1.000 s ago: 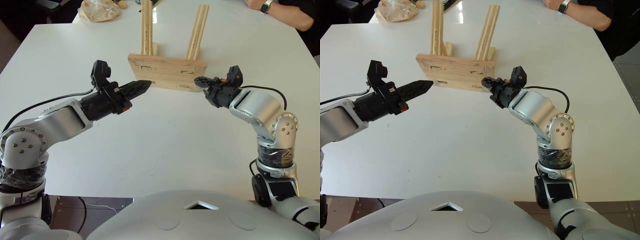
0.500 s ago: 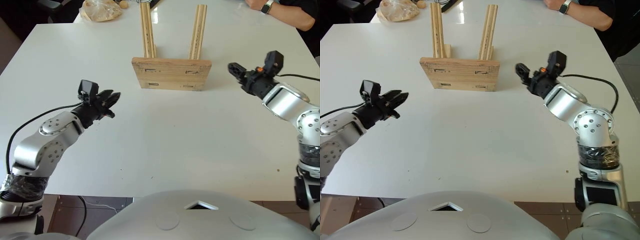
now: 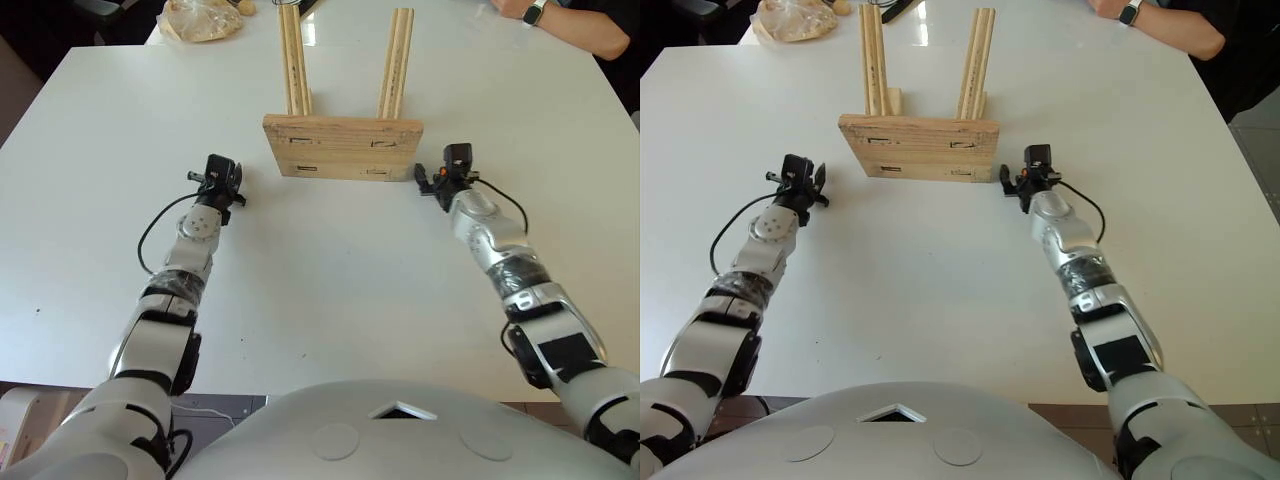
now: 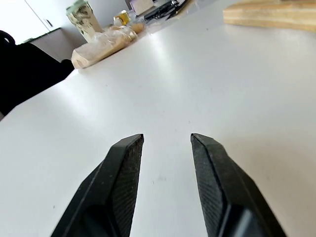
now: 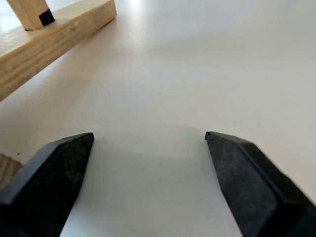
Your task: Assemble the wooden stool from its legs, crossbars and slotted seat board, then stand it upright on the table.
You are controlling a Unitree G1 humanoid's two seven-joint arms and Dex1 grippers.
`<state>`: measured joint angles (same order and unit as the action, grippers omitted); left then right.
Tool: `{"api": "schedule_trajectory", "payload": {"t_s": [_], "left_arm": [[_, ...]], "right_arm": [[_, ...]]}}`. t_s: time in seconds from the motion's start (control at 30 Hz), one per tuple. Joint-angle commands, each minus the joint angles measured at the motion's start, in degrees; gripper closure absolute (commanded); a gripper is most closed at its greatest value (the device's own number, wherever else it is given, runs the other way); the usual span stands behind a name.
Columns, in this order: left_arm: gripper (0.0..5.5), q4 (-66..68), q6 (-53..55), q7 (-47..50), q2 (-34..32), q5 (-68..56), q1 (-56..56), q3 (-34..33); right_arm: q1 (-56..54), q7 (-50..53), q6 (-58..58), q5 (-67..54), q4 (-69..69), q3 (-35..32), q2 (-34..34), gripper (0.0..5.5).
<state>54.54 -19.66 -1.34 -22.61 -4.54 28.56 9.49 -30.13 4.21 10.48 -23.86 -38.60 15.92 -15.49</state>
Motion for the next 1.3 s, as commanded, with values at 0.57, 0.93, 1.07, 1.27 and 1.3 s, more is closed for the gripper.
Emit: {"api": "schedule_trajectory", "payload": {"t_s": [0.57,0.93,1.07,1.27,1.3], "left_arm": [[3.73,-61.3,18.3,-12.7,0.6,-9.7,-26.7,-5.1],[3.73,-75.9,28.2,-12.6,-0.8,-12.6,-34.3,-9.2],[3.73,-65.3,23.4,-12.8,-1.4,-5.7,-33.5,-9.3],[4.4,-49.5,15.1,-8.7,1.6,2.2,-30.6,-9.5],[4.58,-47.7,14.1,-8.0,2.4,3.3,-29.7,-8.9]], "right_arm": [[19.7,-5.9,16.1,13.1,48.7,-5.5,-4.9,1.3],[21.0,-8.7,23.8,11.1,63.9,-13.2,-7.7,1.3],[24.2,-6.6,18.7,16.9,55.8,-12.9,-6.5,1.3],[23.1,-5.0,10.0,20.2,44.6,-14.9,-3.9,1.78],[22.5,-5.0,8.6,20.7,42.6,-14.6,-3.5,1.96]]}}
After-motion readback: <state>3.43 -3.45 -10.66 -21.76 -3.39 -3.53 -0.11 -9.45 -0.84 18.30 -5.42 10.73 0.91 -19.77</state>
